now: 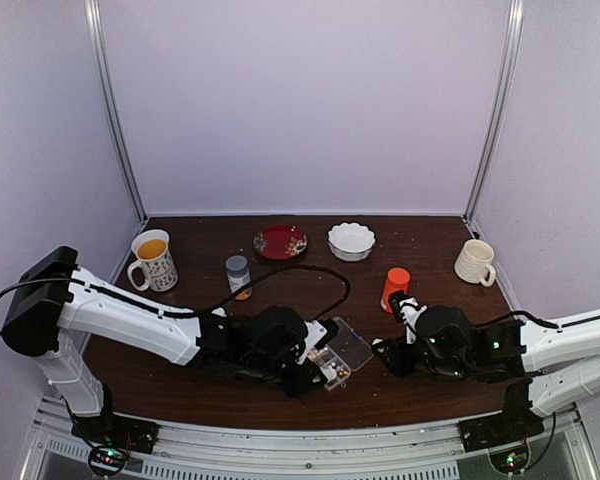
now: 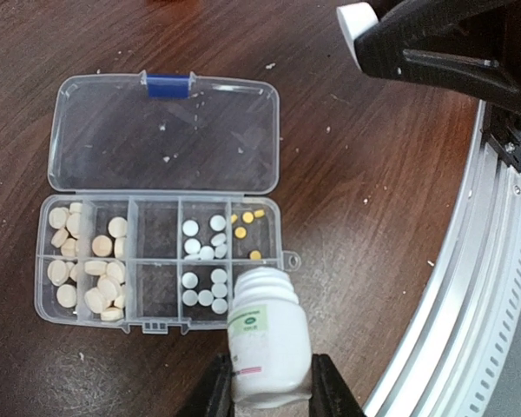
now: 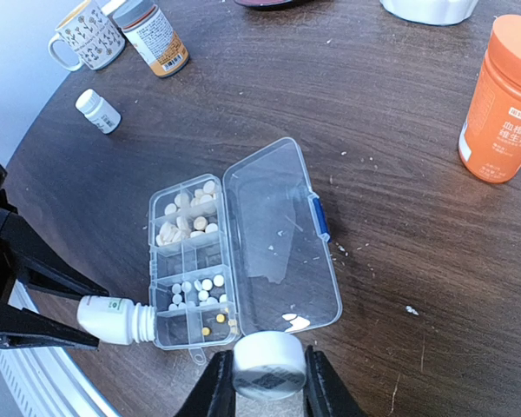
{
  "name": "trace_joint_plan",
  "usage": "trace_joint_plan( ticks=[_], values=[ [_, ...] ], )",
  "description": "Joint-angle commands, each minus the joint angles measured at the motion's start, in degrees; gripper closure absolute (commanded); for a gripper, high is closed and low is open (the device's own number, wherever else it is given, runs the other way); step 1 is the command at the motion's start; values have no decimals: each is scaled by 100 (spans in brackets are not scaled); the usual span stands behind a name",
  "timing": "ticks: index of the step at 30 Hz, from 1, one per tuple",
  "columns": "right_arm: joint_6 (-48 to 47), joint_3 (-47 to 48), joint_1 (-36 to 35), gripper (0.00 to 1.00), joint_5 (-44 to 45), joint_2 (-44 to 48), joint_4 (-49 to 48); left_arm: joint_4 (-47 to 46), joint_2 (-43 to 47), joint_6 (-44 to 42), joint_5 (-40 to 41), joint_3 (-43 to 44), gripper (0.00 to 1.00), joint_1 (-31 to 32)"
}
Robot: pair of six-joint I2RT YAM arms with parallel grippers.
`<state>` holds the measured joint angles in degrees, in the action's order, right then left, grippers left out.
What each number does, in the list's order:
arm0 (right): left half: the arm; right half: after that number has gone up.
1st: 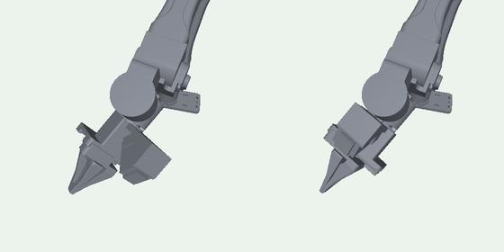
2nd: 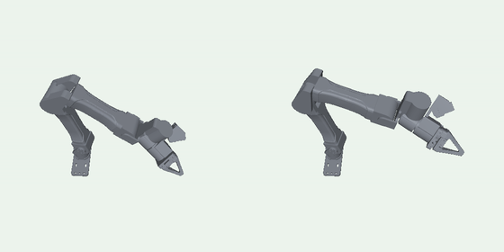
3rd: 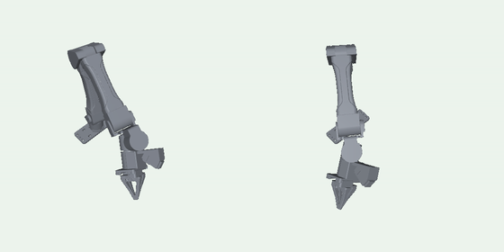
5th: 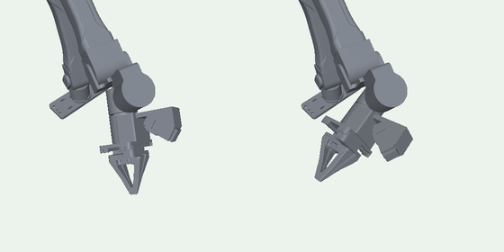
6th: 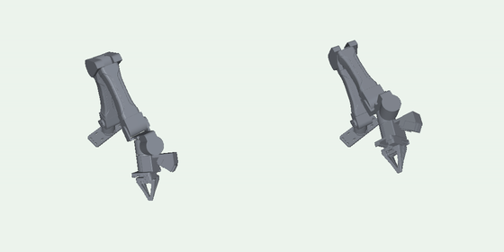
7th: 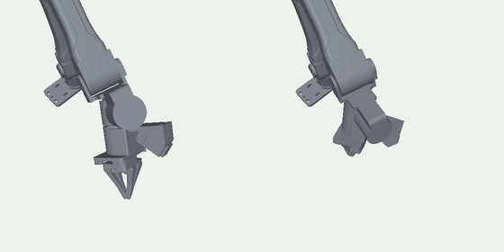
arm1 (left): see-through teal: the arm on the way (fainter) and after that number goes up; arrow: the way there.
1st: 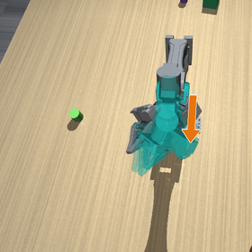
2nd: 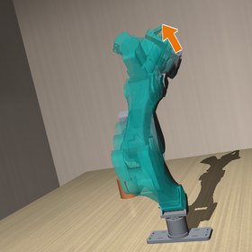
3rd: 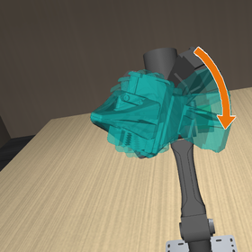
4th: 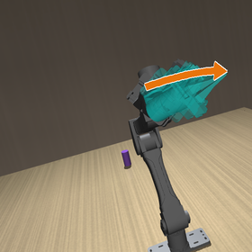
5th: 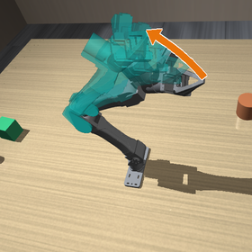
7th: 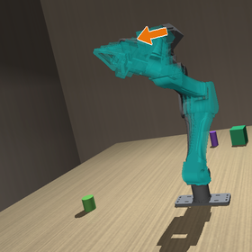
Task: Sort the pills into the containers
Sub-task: Pour the pill into the compartment of the pill container.
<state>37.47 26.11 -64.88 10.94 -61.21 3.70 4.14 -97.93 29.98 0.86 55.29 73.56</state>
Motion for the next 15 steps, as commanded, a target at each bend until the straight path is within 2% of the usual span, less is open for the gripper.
trace_joint_plan(
  ticks=[1,4,8,12,15],
  values=[
    [30,45,28,100,18,18,-37,-211,-39,68,-254,12,100,-22],
    [21,50,21,100,-1,-32,-76,288,103,-183,46,335,100,-22],
    [32,94,20,100,-22,-35,-10,-595,-12,223,-255,-240,100,-17],
    [4,72,27,100,9,-38,-42,95,35,-5,-182,230,100,-9],
    [46,69,28,100,-34,-44,-6,-350,43,155,-174,-114,100,-13]
  ],
)
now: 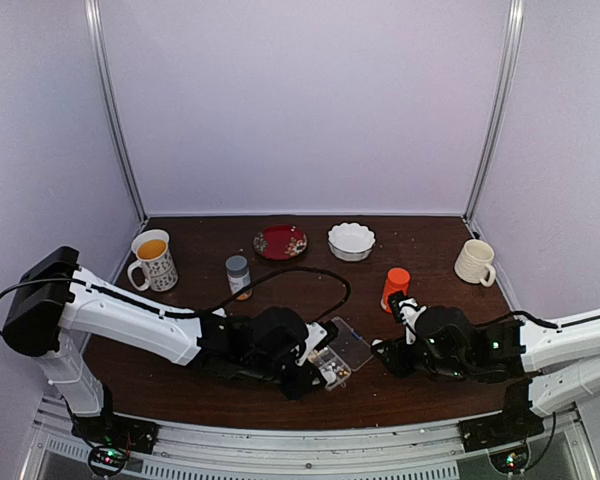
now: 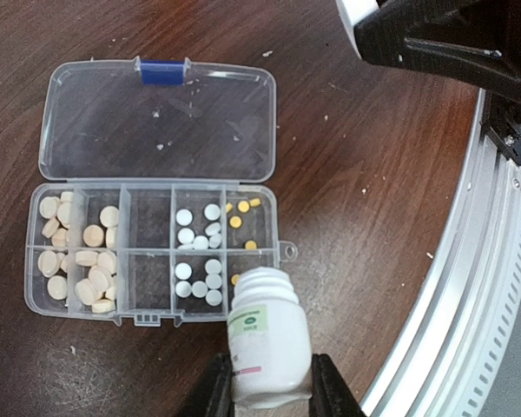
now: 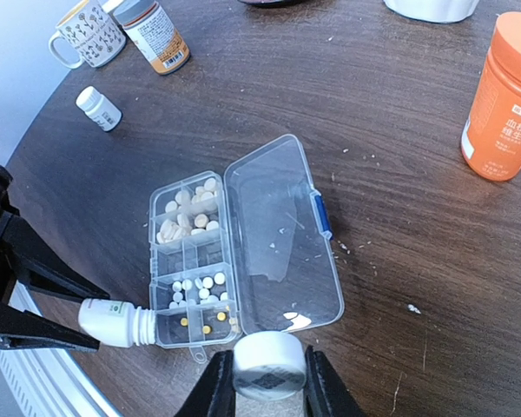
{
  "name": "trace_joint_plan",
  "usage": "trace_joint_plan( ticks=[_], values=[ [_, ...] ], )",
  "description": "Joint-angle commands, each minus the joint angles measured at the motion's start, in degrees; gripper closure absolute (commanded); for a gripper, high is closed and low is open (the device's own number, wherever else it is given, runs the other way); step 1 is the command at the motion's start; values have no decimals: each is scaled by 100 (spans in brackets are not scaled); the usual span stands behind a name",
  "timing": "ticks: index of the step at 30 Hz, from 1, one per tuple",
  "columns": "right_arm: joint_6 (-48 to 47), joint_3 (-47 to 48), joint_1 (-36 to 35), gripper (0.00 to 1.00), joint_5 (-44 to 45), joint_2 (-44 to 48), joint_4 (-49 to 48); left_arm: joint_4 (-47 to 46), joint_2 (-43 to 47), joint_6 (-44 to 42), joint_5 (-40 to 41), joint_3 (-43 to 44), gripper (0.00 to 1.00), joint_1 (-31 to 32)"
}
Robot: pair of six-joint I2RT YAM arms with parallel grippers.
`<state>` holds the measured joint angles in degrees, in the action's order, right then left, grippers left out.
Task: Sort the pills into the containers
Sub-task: Pour the pill into the compartment of the pill container.
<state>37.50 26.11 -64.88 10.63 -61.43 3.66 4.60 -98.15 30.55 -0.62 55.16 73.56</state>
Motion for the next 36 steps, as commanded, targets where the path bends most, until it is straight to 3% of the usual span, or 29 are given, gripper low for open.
trace_joint_plan(
  ticks=[1,4,8,12,15,19,23,26,30,33,36],
  values=[
    [47,43,26,100,-4,-12,-30,-358,30,93,-21,-101,100,-23],
    [13,43,27,100,26,-15,-54,264,71,-119,190,335,100,-21],
    [12,117,27,100,9,-51,-4,-699,-26,238,-163,-230,100,-17],
    [-5,121,25,100,15,-72,-13,128,25,-50,-31,260,100,-22],
    [28,94,21,100,-6,-63,-24,-288,5,114,-73,-72,100,-18],
    [-32,142,21,100,0,-120,-50,242,-11,-73,-41,311,100,-19],
    [-15,185,27,100,-26,-160,-37,-27,-124,70,-140,82,100,-17],
    [-22,160,28,100,-22,-152,-63,388,-83,-50,-76,380,100,-15],
    [-10,155,27,100,-31,-118,-34,-71,-9,82,-38,24,100,-29],
    [-22,146,27,100,-8,-117,-41,368,-31,-47,-29,358,100,-28],
    [-21,157,28,100,-4,-115,-15,-57,-56,65,-40,46,100,-26]
  ],
)
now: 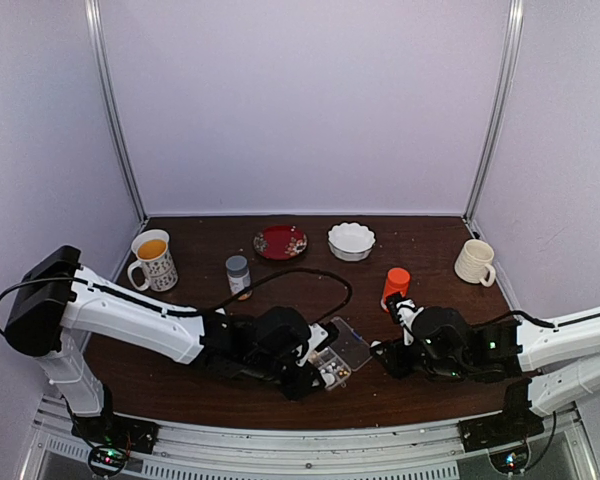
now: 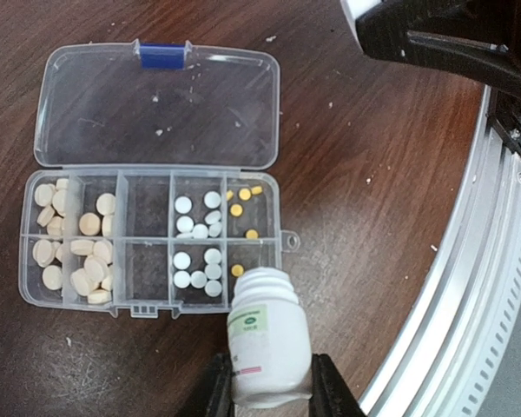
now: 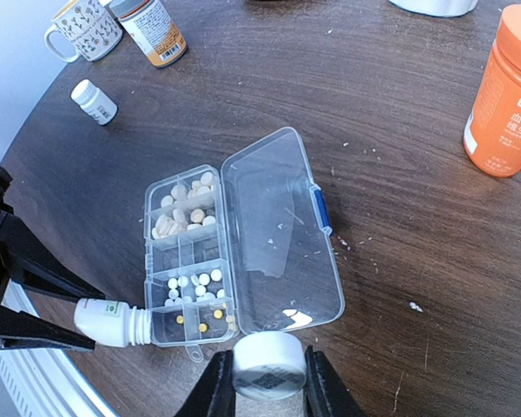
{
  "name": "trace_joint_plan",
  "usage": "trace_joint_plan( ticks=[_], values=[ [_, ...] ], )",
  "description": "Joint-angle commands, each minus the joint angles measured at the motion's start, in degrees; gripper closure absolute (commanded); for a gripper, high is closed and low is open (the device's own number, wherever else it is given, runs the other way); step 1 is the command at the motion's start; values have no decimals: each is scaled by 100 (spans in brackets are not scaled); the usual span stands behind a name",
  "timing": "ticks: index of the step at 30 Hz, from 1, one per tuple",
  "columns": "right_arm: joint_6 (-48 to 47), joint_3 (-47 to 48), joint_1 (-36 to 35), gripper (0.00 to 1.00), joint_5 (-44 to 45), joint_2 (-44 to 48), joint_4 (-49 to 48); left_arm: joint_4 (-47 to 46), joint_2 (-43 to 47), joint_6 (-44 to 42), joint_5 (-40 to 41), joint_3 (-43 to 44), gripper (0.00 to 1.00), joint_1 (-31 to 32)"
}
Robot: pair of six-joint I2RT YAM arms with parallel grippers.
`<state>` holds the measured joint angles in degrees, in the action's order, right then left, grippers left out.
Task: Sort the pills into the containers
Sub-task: Pour the pill into the compartment of the pill container.
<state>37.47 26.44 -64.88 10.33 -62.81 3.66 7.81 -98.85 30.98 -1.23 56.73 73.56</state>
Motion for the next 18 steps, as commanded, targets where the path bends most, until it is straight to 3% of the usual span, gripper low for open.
trace_joint_plan(
  ticks=[1,11,18],
  values=[
    [-13,112,27,100,28,27,-31,-423,-71,59,-67,-110,100,-40],
    [-8,64,22,100,73,118,-3,881,-273,-215,-100,813,100,-44],
    [38,16,21,100,57,149,-19,767,-332,-163,-56,780,100,-44]
  ],
)
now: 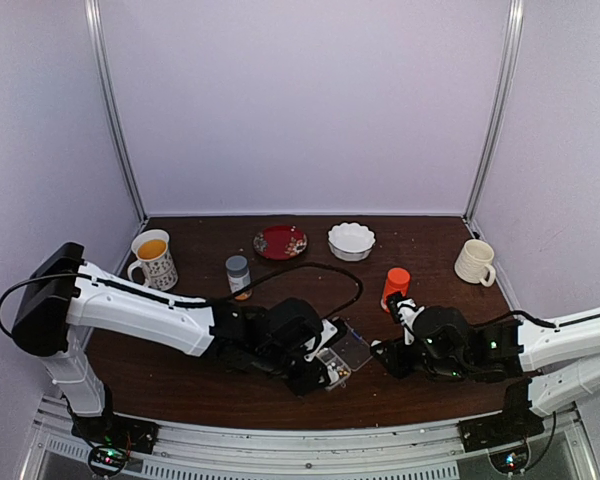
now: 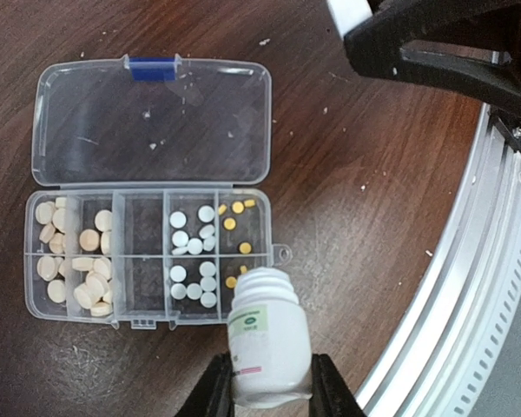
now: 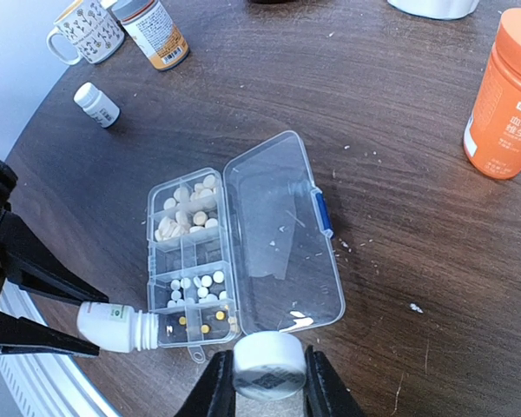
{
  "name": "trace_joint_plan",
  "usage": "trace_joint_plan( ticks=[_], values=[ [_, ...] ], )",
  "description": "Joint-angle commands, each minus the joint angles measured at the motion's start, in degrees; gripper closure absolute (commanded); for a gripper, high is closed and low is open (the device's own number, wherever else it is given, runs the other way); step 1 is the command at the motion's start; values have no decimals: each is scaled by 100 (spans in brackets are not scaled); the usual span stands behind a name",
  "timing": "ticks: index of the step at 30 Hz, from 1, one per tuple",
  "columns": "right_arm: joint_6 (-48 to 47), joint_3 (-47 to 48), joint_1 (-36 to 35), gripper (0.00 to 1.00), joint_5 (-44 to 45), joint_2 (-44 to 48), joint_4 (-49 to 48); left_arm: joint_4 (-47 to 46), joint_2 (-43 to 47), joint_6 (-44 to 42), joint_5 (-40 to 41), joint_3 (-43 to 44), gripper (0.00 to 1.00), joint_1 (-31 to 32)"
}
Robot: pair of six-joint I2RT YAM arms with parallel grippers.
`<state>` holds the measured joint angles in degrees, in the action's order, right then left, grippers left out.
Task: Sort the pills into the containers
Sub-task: Pour the pill into the compartment of the pill container.
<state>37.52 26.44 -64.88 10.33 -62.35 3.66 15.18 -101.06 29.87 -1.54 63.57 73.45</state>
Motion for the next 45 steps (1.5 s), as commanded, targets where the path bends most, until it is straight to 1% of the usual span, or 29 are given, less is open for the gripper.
trace_joint_plan(
  ticks=[1,10,14,18,21,28,36,39,43,45],
  values=[
    [32,6,27,100,62,112,-13,48,-137,-59,-22,113,100,-34],
    [17,19,28,100,89,147,13,304,-219,-63,5,287,100,-48],
    [25,2,28,100,92,160,4,527,-294,21,-187,500,100,-65],
    [36,-7,20,100,93,153,-12,927,-603,54,-463,851,100,-102],
    [35,-14,24,100,96,168,16,1052,-731,61,-555,954,100,-108],
    [45,-39,26,100,110,205,14,1005,-703,81,-455,915,100,-107],
    [31,-33,27,100,112,191,6,909,-407,154,-256,702,100,-144],
    [30,-39,23,100,101,170,-8,752,-277,226,-202,480,100,-191],
    [36,-42,24,100,92,162,-22,301,-85,350,-221,128,100,-235],
    [28,-42,28,100,95,161,-12,277,-91,353,-259,126,100,-235]
  ],
)
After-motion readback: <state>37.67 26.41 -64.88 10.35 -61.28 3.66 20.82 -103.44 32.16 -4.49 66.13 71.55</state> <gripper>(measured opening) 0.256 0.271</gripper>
